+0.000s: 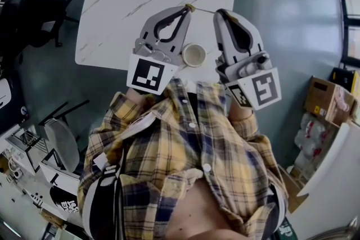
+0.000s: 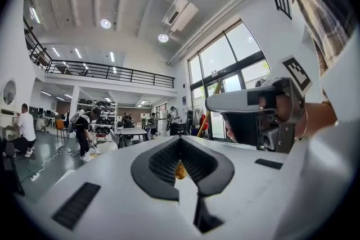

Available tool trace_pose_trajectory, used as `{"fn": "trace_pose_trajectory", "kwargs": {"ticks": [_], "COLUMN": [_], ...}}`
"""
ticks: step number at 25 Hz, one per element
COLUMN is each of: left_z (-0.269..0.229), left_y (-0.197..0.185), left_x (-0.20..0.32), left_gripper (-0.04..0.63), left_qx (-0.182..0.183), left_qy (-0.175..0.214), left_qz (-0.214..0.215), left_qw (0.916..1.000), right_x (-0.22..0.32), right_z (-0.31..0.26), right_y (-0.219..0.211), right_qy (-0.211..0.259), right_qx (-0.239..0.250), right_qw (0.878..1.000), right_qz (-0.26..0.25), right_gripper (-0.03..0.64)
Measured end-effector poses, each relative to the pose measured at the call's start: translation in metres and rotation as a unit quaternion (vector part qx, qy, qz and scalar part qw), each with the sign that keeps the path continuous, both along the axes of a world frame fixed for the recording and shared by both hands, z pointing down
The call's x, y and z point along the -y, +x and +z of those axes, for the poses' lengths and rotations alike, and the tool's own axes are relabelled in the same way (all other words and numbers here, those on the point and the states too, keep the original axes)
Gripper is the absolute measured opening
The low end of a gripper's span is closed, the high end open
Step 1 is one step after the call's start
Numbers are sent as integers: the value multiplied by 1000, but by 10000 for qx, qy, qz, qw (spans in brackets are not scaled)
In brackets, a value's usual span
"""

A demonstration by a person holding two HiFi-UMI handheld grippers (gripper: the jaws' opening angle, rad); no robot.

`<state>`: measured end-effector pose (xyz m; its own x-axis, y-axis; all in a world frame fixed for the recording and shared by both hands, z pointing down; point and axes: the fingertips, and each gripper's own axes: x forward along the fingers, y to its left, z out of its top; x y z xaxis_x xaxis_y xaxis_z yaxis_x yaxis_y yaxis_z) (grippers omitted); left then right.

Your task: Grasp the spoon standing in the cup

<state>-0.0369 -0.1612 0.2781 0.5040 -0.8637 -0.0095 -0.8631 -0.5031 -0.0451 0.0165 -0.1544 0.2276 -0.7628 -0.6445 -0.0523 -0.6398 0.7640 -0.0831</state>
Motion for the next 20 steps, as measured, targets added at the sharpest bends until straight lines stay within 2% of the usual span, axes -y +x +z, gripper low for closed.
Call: {"fn": "trace_pose_trajectory", "kwargs": {"ticks": [10, 20], "left_z": [2, -5], "left_y": [3, 14], "left_x": [0, 2], "left_gripper": [15, 15], "left_qx": [22, -111], "left_qy": [-9, 67], "left_qz": [7, 189], "left_qw": [10000, 9997], "right_x": [2, 3], "right_z": [5, 7], "right_y": [6, 15], "right_qy": [-51, -60], "right_qx": [-14, -20], "right_qw": [10000, 9999], "right_qz": [81, 90], "right_gripper": [32, 32]}}
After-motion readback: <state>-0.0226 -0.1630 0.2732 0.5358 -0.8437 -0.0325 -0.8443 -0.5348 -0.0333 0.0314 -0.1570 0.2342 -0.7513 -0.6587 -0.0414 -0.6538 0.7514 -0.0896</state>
